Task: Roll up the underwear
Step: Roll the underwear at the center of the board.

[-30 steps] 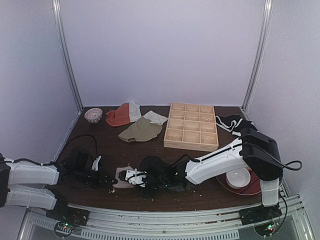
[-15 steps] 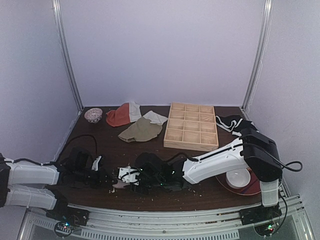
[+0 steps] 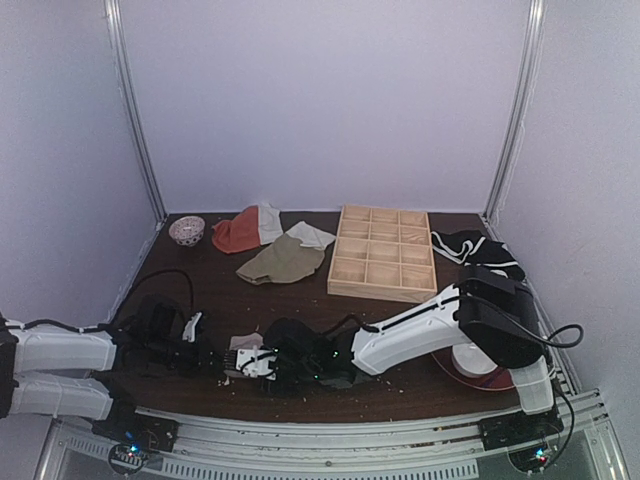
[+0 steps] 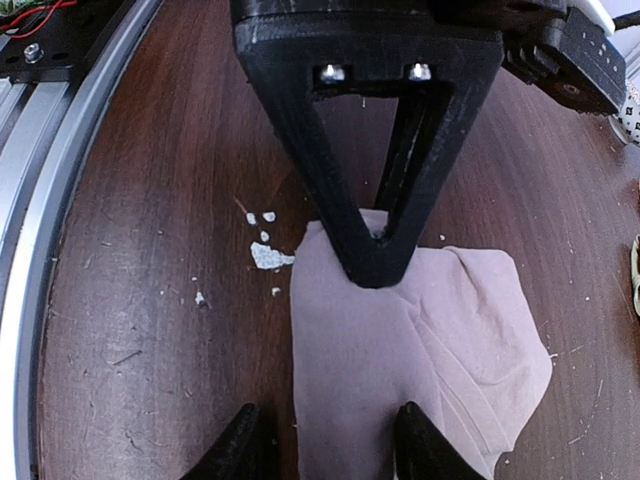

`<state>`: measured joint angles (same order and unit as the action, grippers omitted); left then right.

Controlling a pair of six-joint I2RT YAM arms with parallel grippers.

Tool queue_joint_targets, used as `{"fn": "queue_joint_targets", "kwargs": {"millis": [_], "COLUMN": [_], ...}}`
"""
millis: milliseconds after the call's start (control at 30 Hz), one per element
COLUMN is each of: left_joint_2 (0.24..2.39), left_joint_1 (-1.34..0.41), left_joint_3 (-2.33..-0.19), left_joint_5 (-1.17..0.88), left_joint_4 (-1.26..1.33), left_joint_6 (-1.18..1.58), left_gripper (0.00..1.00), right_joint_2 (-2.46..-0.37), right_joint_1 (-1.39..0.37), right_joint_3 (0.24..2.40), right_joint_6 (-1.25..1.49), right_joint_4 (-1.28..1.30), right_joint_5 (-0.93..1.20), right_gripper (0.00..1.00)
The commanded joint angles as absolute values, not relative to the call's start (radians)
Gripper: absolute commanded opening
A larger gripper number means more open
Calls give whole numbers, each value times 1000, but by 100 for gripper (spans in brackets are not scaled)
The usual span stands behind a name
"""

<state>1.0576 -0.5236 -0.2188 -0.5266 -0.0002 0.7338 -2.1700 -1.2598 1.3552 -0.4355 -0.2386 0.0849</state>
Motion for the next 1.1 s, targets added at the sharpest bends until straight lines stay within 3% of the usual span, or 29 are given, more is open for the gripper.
{"fn": "queue_joint_targets", "kwargs": {"millis": [0,367,467,600,767,800,967,1067], "left_joint_2": [1044,1029,1025,1026,1017,1012,961,929], "left_joint_1": [-529,-529,-528,-528,-528,-528,-524,-514], "left_joint_3": [-210,-210,-208,-207,-218,-219,-232,-247], "left_joint_5": [-524,-526,-528,-529,-511,-503,-469,-449], "left_joint_4": [-5,-22,-26,-26,-46,-50,-79,-115], "left_joint_6": [735,736,735,735,749,760,784,786], "left_gripper": [0,0,0,0,0,3,38,42], "right_joint_2": [-2189,-2233,-2226,-2214,-2201,-2200,-2199,-2213], "right_joint_1": [-1263,-1253,-1250,-1242,-1210,-1200,-1142,-1102], "right_joint_3": [1386,1383,1375,1374,1408,1416,1421,1434], "right_joint_6": [-447,-421,-412,-390,-303,-277,-139,-66], "right_joint_4": [-251,-236,-235,-225,-160,-146,-134,-114], "right_joint_5": [72,61,54,68,157,185,314,407], "right_gripper": [44,32,21,0,0,0,0,0]}}
